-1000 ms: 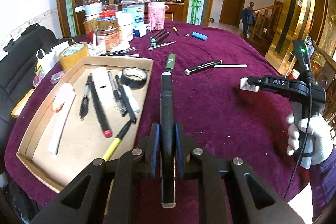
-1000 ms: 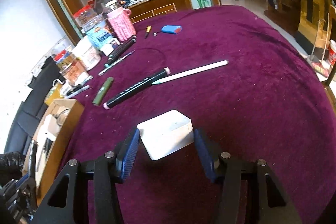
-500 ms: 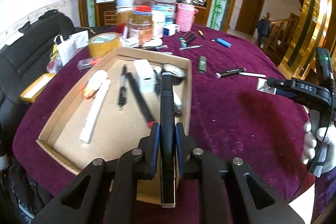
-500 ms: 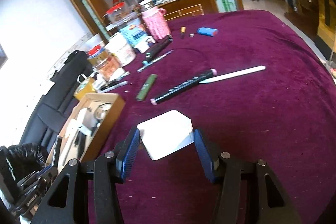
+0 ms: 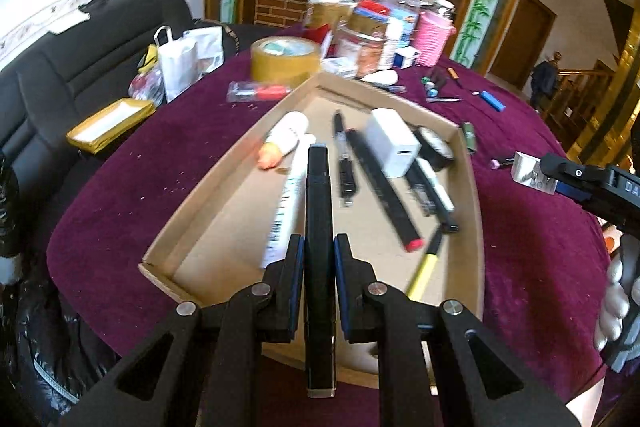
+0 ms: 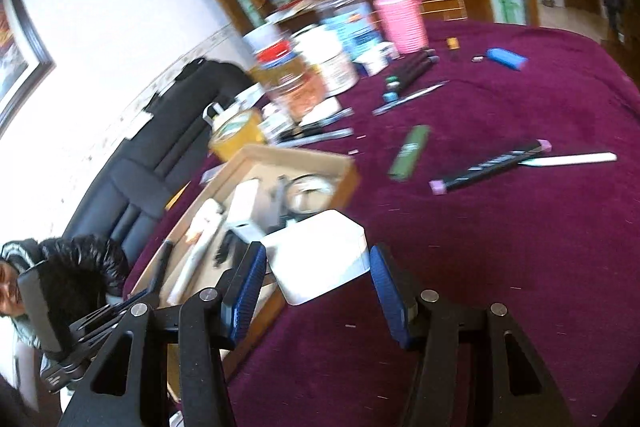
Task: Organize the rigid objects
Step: 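Carry the charger and black pen toward the tray with both tools, then lower the charger and black pen into the tray, opening both tools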
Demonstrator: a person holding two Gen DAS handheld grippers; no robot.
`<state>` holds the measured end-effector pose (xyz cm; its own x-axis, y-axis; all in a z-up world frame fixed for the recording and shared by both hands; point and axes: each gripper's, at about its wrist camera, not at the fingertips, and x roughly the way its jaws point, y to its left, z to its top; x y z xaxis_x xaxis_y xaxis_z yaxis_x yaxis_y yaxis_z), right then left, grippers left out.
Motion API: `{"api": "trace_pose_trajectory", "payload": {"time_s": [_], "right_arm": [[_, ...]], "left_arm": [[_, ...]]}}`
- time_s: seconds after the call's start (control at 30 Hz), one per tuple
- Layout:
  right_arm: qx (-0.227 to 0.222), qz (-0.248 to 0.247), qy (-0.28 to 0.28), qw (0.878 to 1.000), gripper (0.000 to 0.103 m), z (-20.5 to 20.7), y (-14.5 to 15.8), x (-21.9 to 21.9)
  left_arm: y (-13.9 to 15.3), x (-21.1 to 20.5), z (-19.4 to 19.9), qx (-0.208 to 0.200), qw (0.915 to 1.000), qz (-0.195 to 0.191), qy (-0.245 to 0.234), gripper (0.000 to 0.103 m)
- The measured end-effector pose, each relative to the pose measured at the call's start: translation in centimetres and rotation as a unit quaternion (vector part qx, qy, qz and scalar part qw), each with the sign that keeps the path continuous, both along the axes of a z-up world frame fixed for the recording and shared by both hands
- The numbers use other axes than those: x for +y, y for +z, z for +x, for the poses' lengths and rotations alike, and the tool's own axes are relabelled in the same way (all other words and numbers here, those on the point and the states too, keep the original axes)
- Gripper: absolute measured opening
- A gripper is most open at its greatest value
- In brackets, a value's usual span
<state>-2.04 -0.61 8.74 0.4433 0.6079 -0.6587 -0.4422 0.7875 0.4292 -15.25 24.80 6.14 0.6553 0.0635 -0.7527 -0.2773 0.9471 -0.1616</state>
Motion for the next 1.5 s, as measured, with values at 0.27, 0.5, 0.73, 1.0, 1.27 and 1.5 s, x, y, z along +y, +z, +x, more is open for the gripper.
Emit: {"api": "trace_pose_trajectory", "payload": {"time_s": [0.27, 0.5, 0.73, 1.0, 1.27, 1.5], "right_arm": [[0.016, -0.026, 0.081, 0.996, 0.059, -1.1, -1.1, 8.6], [0.025, -0.053, 0.131, 0.990, 0.059, -2.5, -2.7, 13.7], [0.031, -0.075, 0.149, 0.985, 0.059, -3.3, -4.3, 15.2], [0.014, -0.103, 0.169, 0.980, 0.059, -5.2, -5.0, 16.0], [-0.003, -0.114, 0.191, 0.975, 0.062, -7.3, -4.7, 15.9], [-0.013, -0.088, 0.171, 0.981, 0.066, -7.7, -3.4, 13.6]], "left_arm": [[-1.7, 1.9, 1.1, 0.023, 0.9997, -0.002, 0.007, 0.016], [-2.0, 3.1, 1.3, 0.018, 0.9995, -0.024, 0.010, 0.018], [-0.1, 4.2, -0.5, -0.023, 0.9989, -0.024, 0.034, 0.056], [1.4, 3.3, -1.4, -0.036, 0.9981, 0.021, 0.045, 0.075], [2.5, 1.7, -2.0, -0.041, 0.9968, 0.051, 0.046, 0.077], [3.7, 0.1, -2.9, -0.049, 0.9948, 0.077, 0.045, 0.080]]}}
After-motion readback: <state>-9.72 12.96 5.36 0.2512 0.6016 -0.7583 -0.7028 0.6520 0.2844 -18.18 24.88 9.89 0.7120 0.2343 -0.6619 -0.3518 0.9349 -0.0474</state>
